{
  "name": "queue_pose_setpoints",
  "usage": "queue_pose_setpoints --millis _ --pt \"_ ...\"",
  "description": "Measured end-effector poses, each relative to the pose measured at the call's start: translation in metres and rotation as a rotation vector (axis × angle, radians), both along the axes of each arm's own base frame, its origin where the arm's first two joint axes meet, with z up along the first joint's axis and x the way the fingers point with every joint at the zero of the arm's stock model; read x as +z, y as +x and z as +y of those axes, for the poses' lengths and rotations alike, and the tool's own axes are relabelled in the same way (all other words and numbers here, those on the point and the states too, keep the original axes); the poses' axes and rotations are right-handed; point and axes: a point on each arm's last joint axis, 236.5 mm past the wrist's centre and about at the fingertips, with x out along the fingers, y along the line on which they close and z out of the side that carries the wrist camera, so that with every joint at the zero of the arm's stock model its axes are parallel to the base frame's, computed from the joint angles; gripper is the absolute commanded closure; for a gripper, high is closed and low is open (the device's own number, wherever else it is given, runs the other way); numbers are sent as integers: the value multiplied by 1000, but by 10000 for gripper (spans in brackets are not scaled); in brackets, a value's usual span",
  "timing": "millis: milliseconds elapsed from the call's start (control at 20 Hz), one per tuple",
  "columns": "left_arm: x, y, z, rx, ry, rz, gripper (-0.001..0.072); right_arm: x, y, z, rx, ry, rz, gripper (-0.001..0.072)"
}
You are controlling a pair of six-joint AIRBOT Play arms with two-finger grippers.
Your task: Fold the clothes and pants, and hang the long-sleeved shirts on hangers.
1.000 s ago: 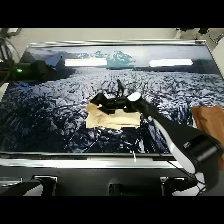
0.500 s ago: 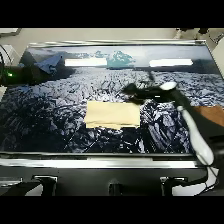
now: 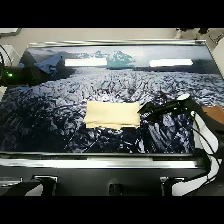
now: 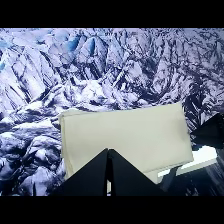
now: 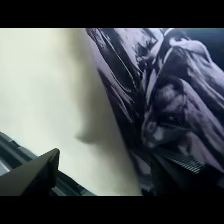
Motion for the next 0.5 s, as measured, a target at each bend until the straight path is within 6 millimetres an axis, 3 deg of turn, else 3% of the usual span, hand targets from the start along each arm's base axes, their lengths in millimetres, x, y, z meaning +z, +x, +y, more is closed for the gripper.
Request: queue_pose_setpoints --millis 50,100,150,200,350,500 --pt "0 0 0 3 -4 3 686 -2 2 8 -2 28 -6 112" --pt "0 0 -1 4 -8 4 686 -4 5 16 -8 54 -8 190" --pt "0 0 -1 9 -14 8 686 -8 8 21 -12 59 -18 468" --pt "1 0 -1 10 -14 8 686 -14 10 24 -17 53 -25 671" --pt "1 0 -1 11 -17 10 686 -6 21 32 -29 92 -65 673" --pt "1 0 -1 12 -18 11 686 41 42 22 -22 157 -170 672"
